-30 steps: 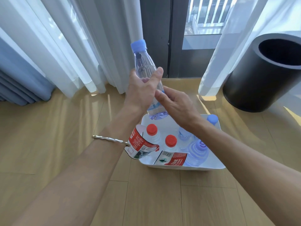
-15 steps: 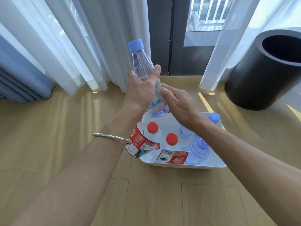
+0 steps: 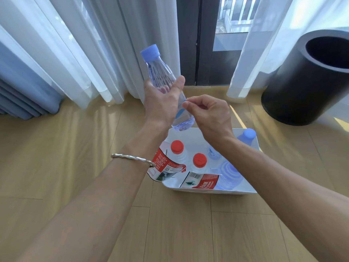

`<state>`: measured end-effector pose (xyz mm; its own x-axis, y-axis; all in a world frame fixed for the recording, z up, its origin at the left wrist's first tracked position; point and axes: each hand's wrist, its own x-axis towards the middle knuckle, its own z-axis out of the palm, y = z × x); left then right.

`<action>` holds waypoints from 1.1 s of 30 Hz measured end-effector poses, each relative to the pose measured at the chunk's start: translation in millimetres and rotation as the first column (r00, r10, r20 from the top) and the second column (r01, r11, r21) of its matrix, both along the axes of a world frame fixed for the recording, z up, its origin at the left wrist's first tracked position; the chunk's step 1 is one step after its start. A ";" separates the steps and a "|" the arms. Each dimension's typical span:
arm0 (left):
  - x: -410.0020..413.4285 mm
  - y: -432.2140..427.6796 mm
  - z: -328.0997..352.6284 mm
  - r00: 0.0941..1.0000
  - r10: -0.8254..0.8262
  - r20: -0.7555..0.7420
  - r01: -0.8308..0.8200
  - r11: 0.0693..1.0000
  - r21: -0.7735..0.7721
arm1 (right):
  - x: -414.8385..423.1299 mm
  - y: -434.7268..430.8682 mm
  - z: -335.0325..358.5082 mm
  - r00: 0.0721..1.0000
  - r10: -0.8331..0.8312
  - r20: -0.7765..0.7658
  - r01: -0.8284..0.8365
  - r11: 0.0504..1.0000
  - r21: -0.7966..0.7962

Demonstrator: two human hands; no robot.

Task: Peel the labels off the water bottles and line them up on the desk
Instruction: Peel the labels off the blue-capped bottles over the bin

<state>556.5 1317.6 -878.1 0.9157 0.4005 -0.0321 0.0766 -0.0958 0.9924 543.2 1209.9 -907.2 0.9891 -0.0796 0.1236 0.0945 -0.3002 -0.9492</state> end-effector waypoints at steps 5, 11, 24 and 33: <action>-0.9 3.3 -1.4 1.000 -0.007 -0.019 0.007 1.000 0.000 | 2.3 1.5 -3.3 0.998 0.008 -0.056 -0.010 1.000 -0.027; -1.5 15.1 1.0 0.998 -0.026 -0.050 0.020 0.993 -0.113 | 12.3 -19.5 0.4 0.940 0.244 -0.239 -0.158 0.931 0.329; 1.2 18.2 -1.1 0.999 0.045 0.022 -0.042 0.987 -0.153 | 4.6 -20.3 -11.6 0.812 0.450 -0.373 -0.348 0.885 0.309; -0.7 11.7 5.2 0.996 -0.007 0.088 0.020 0.988 -0.155 | -0.9 -8.9 -7.2 0.917 0.363 -0.164 -0.275 0.875 0.398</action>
<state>555.8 1329.3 -872.8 0.9230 0.3845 -0.0136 -0.0104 0.0603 0.9981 542.3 1201.0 -914.4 0.9648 0.2496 -0.0827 -0.1043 0.0748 -0.9917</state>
